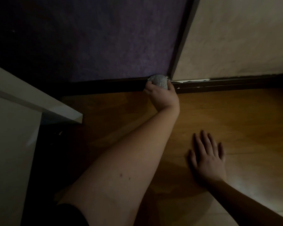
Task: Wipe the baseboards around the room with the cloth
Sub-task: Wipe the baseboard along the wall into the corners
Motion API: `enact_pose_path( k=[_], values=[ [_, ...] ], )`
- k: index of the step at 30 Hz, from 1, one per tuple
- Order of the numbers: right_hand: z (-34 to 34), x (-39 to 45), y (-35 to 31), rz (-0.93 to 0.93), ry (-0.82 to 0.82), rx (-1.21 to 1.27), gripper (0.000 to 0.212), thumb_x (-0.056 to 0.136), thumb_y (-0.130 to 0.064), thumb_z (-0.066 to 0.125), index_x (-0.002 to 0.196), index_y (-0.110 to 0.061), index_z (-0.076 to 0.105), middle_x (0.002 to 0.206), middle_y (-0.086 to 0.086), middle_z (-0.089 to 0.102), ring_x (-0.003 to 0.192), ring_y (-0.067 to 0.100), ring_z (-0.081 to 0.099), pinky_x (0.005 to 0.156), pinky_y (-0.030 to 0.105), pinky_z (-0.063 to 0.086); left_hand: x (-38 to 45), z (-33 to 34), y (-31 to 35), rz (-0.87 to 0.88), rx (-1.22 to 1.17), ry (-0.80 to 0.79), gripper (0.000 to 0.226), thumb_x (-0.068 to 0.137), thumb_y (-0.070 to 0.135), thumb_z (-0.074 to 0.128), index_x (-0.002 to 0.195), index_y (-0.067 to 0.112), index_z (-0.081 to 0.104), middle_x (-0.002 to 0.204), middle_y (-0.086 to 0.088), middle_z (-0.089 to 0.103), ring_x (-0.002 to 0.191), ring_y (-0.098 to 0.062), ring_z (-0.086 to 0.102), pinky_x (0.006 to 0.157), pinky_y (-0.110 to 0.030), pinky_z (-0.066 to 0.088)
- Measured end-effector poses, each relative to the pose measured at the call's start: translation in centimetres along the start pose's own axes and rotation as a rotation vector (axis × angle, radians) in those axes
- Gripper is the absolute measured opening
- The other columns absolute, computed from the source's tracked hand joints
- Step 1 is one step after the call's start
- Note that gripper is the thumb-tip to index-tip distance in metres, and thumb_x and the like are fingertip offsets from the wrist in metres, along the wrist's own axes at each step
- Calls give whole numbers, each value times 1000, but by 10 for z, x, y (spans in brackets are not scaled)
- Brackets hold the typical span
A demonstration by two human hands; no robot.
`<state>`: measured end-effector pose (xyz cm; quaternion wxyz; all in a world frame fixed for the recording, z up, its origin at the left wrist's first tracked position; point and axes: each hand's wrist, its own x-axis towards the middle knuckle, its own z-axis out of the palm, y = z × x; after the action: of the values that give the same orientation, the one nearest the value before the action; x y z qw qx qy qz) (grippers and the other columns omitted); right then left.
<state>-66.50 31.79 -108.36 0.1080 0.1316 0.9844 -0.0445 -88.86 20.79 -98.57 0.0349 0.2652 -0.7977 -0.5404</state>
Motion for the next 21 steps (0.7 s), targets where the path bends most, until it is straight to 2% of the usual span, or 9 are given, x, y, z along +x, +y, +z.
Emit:
enact_pose_path(
  k=[2,5,9,12,14,21],
  values=[
    [0,0,1,-2,-4,-5,65,100,-62,18,157,-38,0,165,-8,-3,152,13,-9,121,44,-6,5,1,2,-17,20,0,57,89,28,70,130,1,42,133,-19,43,110,-37,57,86,-39,51],
    [0,0,1,-4,-10,8,65,100,-62,18,157,-39,-1,165,-9,-3,152,13,-8,121,43,-7,11,-8,-5,54,82,-43,53,91,30,68,129,4,42,133,-17,42,110,-34,57,84,-39,51],
    [-2,-1,2,-22,-9,21,64,100,-61,18,157,-38,-1,165,-9,-2,152,13,-8,121,44,-7,20,-23,-18,176,175,-82,48,93,31,65,129,6,45,133,-14,45,108,-29,60,73,-29,46],
    [-2,-1,3,-33,-13,30,65,100,-60,19,157,-36,0,165,-7,-2,152,13,-9,121,45,-7,29,-36,-25,232,226,-66,48,94,34,63,130,6,46,132,-14,46,106,-28,60,72,-28,45],
    [-3,-1,3,-39,-17,47,65,100,-60,19,157,-37,0,165,-7,-2,152,13,-9,121,45,-7,36,-46,-31,226,253,-40,49,94,35,63,131,7,46,132,-14,46,108,-29,60,74,-31,48],
    [-7,-1,2,-35,-40,68,64,99,-62,14,156,-38,-3,165,-9,-6,151,12,-12,121,48,-5,56,-84,-45,183,260,31,52,94,37,62,134,9,44,136,-14,44,113,-32,57,78,-29,43]
  ],
)
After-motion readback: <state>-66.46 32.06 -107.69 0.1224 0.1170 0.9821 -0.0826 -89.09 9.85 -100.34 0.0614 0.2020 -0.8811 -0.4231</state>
